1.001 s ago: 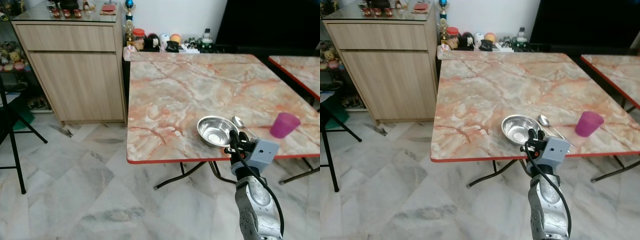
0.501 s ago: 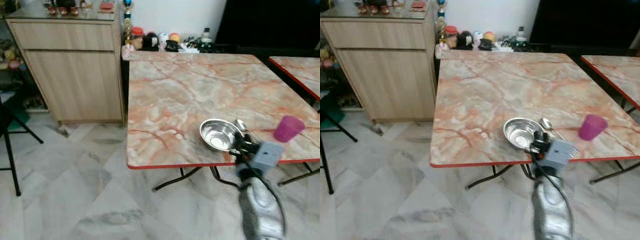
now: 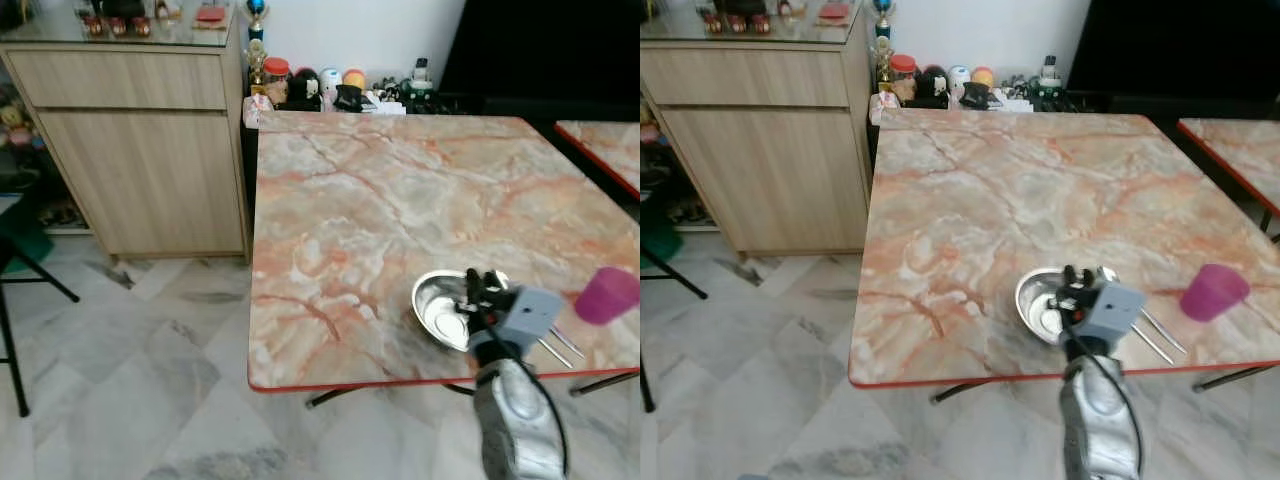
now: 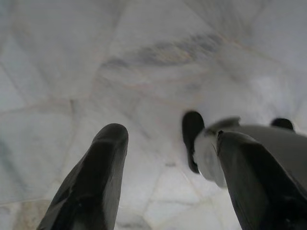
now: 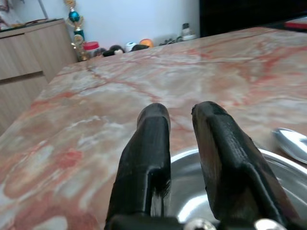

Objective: Setting the table

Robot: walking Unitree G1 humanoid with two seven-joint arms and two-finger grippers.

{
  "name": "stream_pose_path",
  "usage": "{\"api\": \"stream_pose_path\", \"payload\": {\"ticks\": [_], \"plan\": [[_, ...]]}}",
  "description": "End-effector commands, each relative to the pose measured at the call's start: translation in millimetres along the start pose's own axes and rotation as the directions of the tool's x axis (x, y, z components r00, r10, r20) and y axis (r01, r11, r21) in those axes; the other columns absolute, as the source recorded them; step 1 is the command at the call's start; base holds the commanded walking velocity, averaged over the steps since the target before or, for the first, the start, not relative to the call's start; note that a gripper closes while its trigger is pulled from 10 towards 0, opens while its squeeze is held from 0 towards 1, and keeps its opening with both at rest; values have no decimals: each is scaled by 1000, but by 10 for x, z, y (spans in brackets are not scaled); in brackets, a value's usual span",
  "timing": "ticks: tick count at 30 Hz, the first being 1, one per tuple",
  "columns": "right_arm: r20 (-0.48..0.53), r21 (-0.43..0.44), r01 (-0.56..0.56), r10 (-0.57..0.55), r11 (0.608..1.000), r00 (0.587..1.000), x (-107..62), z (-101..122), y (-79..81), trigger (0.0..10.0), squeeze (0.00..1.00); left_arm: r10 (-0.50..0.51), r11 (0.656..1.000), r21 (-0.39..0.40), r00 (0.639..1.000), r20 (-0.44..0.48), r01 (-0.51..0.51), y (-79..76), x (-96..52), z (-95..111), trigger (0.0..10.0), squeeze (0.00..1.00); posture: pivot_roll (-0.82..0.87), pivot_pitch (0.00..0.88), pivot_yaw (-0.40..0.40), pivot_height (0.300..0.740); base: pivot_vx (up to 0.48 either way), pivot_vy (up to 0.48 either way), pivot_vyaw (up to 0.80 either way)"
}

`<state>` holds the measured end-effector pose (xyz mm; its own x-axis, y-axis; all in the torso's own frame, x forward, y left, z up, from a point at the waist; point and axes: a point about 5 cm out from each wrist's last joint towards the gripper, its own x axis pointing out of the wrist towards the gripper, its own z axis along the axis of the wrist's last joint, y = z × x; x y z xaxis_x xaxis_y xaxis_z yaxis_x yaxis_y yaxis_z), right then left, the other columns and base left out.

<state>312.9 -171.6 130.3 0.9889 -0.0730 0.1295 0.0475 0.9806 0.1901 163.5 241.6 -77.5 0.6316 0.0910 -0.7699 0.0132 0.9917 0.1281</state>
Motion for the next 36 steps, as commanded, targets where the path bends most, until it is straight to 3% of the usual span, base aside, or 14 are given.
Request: {"api": "stream_pose_path", "payload": {"ticks": [1,3,4,5,6,18,23,24,25,26,30,36], "plan": [[5,-13,32,-32,999,999,-15,24,-92,10000,0,-15,1000,2,999,-31,15,-63,-23,-108,10000,0,16,119,-39,740,0,0,0],[4,-9,49,-49,999,999,-52,27,-107,10000,0,-18,1000,2,999,-31,18,-73,-23,-111,10000,0,19,121,-42,740,0,0,0],[12,3,55,-55,998,998,-71,57,-107,10000,173,-20,1000,5,999,-31,20,-76,-23,-112,10000,0,17,122,-42,740,0,0,0],[12,3,55,-55,998,998,-71,57,-107,10000,173,-20,1000,5,999,-31,20,-76,-23,-112,10000,0,17,122,-42,740,0,0,0],[5,7,53,-53,999,999,-89,88,-104,10000,1000,-21,1000,5,999,-32,21,-79,-25,-118,10000,0,12,122,-43,740,0,0,0],[4,40,95,-95,995,995,-211,282,-216,10000,1000,-29,999,25,999,-37,30,-84,-32,-137,10000,0,8,114,-44,740,0,0,0],[-38,63,114,-111,992,993,-259,259,-221,10000,1000,-32,999,30,999,-36,33,-88,-28,-128,10000,0,12,99,-48,740,0,0,0],[-43,66,114,-111,991,993,-271,254,-219,10000,345,-32,999,31,999,-35,34,-87,-27,-124,10000,0,13,93,-49,740,0,0,0],[-43,66,114,-111,991,993,-271,254,-219,10000,345,-32,999,31,999,-35,34,-87,-27,-124,10000,0,13,93,-49,740,0,0,0],[-51,65,119,-116,991,992,-280,254,-225,10000,0,-34,999,36,999,-36,35,-86,-27,-123,10000,0,13,93,-49,740,0,0,0],[-59,63,130,-126,990,990,-276,250,-247,10000,0,-41,996,73,998,-43,44,-89,-30,-134,10000,0,8,86,-50,740,0,-240,0],[-68,68,132,-128,989,989,-260,251,-238,10000,0,-29,998,56,999,-46,31,-84,-32,-144,10000,0,14,88,-52,740,0,-320,0]]}}
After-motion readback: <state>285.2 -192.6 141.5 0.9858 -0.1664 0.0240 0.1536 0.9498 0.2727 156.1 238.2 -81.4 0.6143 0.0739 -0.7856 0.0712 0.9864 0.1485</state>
